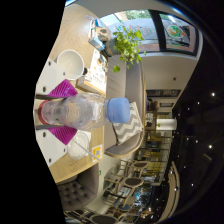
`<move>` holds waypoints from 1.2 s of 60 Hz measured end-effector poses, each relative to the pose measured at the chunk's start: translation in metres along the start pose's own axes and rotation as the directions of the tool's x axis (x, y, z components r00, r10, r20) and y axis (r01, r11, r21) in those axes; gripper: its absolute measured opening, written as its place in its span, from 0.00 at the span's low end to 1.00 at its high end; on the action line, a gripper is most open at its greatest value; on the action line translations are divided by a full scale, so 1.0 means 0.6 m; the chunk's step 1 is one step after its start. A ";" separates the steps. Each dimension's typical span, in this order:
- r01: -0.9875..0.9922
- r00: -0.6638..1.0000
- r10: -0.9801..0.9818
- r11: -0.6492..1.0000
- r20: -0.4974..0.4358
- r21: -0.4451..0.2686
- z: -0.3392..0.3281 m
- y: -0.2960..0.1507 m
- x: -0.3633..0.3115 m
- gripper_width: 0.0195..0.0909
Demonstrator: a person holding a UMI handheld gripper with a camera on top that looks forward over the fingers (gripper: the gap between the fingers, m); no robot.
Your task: Pour water
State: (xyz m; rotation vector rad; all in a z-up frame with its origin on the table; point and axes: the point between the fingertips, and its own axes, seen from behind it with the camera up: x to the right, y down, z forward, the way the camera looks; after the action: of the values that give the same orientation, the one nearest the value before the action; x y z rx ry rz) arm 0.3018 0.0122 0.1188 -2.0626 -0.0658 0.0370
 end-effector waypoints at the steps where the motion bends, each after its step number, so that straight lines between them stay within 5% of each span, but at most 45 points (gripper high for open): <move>1: -0.003 1.000 0.003 1.000 0.005 -0.001 0.005 0.004 0.000 0.20; 16: -0.047 0.997 0.049 0.998 0.059 -0.033 0.063 0.062 0.001 0.21; 26: -0.025 0.997 0.024 1.000 0.067 0.010 0.060 0.063 0.001 0.26; 39: -0.032 0.998 0.034 0.999 0.058 -0.040 0.053 0.067 0.004 0.53; 47: -0.035 0.998 0.039 0.995 0.042 -0.097 0.018 0.079 0.010 0.95; 72: -0.082 0.994 0.063 0.973 -0.092 -0.218 -0.265 0.081 -0.067 0.92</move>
State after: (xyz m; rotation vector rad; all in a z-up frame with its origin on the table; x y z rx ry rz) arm 0.2718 -0.1531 0.1512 -2.2867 0.0605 -0.0135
